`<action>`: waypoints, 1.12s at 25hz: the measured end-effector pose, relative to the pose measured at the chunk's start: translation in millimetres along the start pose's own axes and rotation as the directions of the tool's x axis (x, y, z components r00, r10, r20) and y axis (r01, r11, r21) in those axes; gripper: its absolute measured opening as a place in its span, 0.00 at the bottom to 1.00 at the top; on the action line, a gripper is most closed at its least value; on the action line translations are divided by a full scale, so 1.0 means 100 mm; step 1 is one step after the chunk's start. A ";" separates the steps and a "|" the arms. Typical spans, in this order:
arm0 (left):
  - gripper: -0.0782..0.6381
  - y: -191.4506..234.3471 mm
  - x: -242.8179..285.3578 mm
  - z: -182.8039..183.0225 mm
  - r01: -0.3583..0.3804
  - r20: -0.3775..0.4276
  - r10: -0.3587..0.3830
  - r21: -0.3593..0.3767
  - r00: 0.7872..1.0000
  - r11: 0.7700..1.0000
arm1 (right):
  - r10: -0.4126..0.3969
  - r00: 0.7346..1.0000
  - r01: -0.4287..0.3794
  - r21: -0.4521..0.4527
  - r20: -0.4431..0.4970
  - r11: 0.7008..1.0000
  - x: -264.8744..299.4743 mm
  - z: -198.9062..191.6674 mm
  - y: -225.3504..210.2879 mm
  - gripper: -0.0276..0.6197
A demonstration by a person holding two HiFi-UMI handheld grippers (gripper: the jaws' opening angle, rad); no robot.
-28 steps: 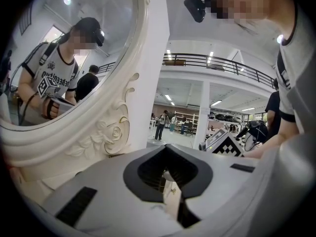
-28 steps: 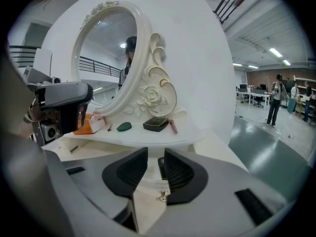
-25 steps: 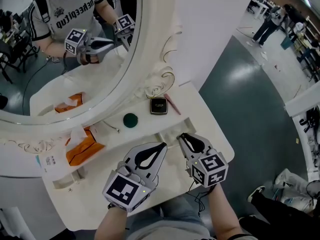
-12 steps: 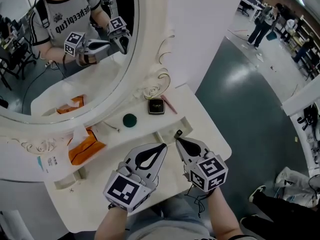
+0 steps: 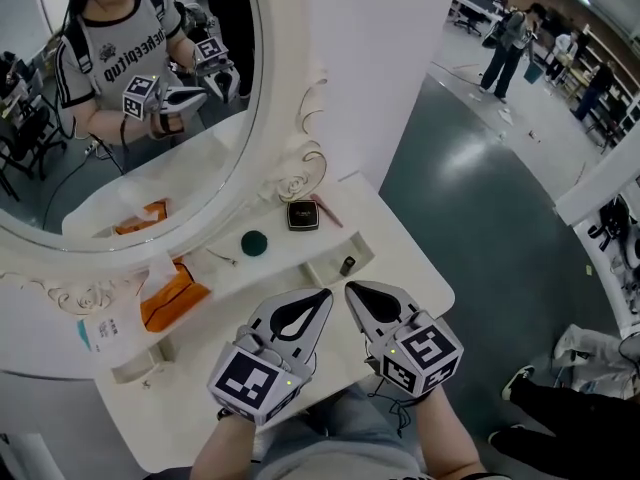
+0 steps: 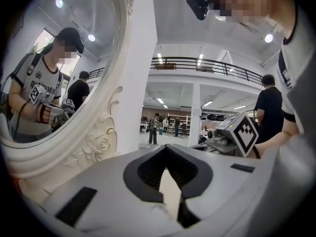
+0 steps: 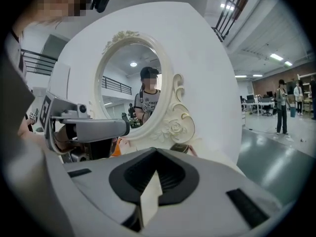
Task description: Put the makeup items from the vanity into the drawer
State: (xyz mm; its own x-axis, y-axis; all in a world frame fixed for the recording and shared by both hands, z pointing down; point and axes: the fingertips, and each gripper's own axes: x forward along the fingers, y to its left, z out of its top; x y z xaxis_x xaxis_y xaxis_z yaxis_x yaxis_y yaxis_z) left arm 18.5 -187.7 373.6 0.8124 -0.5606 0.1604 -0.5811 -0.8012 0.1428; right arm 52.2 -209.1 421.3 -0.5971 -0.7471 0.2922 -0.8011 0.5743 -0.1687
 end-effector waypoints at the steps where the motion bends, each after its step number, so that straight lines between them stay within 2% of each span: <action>1: 0.15 -0.03 -0.01 0.01 0.005 0.003 -0.005 0.003 1.000 1.000 | 0.000 1.000 0.000 -0.008 0.011 1.000 -0.04 0.05 0.03 0.06; 13: 0.15 -0.26 -0.11 0.13 0.046 0.024 -0.047 0.037 0.999 0.998 | -0.006 0.992 0.014 -0.063 0.123 0.998 -0.44 0.44 0.32 0.06; 28: 0.15 -0.36 -0.26 0.20 0.055 0.043 -0.059 0.086 0.997 0.995 | -0.003 0.985 0.019 -0.089 0.175 0.996 -0.61 0.55 0.53 0.06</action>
State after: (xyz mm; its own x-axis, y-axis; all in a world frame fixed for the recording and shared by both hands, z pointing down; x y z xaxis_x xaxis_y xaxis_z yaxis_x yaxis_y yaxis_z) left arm 19.3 -148.7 344.3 0.8465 -0.5210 0.1094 -0.5292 -0.8459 0.0668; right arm 43.5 -151.2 342.8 -0.5928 -0.7958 0.1238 -0.8053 0.5877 -0.0782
